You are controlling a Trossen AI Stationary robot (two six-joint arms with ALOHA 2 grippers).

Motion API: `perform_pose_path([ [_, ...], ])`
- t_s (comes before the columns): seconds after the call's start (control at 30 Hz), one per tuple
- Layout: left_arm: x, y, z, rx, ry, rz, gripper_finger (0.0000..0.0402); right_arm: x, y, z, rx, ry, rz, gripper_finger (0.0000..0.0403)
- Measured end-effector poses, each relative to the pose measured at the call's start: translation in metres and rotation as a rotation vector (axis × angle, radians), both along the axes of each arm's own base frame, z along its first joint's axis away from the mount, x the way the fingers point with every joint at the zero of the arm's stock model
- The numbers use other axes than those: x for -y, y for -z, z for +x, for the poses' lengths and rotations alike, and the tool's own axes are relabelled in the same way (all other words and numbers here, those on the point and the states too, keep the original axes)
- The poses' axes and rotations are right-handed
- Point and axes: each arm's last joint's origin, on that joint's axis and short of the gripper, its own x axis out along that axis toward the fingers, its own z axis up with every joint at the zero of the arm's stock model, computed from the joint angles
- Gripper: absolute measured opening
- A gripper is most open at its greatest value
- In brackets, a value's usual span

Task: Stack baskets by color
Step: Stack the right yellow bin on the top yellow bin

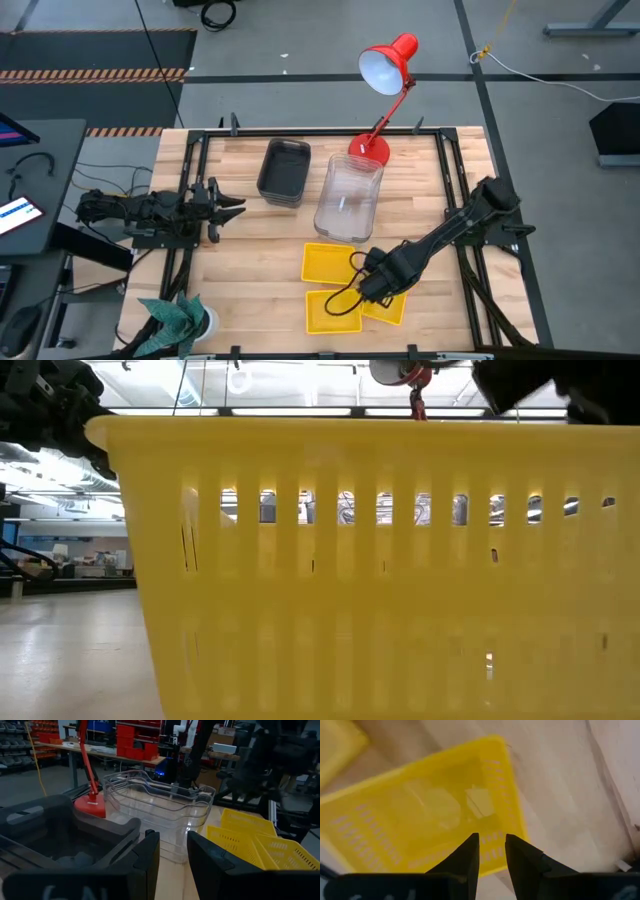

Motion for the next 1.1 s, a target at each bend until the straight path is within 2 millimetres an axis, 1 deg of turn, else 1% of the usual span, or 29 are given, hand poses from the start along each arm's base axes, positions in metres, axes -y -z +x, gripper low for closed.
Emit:
perform_pose_path([
  [0.07,0.0,0.0,0.0,-0.002,0.0,0.005,0.0105,0.007,0.003,-0.01,0.013,0.025,0.009,0.0102],
  [0.17,0.0,0.0,0.0,-0.003,0.0,0.015,0.0105,0.018,0.004,-0.019,0.042,0.05,0.046,0.0112],
  [0.3,0.0,0.0,0.0,-0.005,0.001,0.024,0.0105,0.029,0.005,-0.02,0.102,0.029,0.043,0.0136],
  [0.4,0.0,0.0,0.0,-0.005,0.001,0.021,0.0105,0.034,0.011,-0.019,0.108,0.006,0.031,0.0158],
  [0.53,0.0,0.0,0.0,-0.006,0.0,0.016,0.0105,0.035,0.017,-0.018,0.125,-0.025,0.048,0.0181],
  [0.63,0.0,0.0,0.0,-0.006,0.001,0.017,0.0105,0.035,0.017,-0.018,0.123,-0.04,0.052,0.0188],
  [1.1,0.0,0.0,0.0,-0.002,0.0,0.015,0.0105,0.03,0.017,-0.018,0.141,-0.038,0.072,0.0181],
])
